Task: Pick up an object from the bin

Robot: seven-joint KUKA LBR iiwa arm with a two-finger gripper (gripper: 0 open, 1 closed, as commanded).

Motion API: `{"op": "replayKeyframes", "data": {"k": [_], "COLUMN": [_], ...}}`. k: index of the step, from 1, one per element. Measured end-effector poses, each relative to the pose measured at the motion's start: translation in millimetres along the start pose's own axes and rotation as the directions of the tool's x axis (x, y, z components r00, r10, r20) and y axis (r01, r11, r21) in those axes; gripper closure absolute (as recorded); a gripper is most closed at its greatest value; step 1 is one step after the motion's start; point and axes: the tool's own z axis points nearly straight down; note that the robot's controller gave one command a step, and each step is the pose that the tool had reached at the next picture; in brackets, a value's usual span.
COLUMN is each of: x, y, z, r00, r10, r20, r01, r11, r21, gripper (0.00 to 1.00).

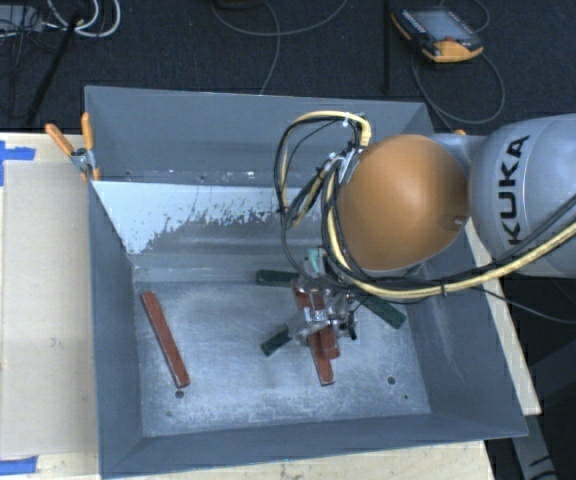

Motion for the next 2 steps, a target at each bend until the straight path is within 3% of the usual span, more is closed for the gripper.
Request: {"op": "replayKeyframes", "data": {"k": [2], "x": [0.0], "y": [0.0], "z": [0.0], "r00": [1.0], "r10": [0.002], "r20": [0.0], "r01": [-0.002], "r11": [1.0], "r21": [0.0], "gripper": [1.0]}}
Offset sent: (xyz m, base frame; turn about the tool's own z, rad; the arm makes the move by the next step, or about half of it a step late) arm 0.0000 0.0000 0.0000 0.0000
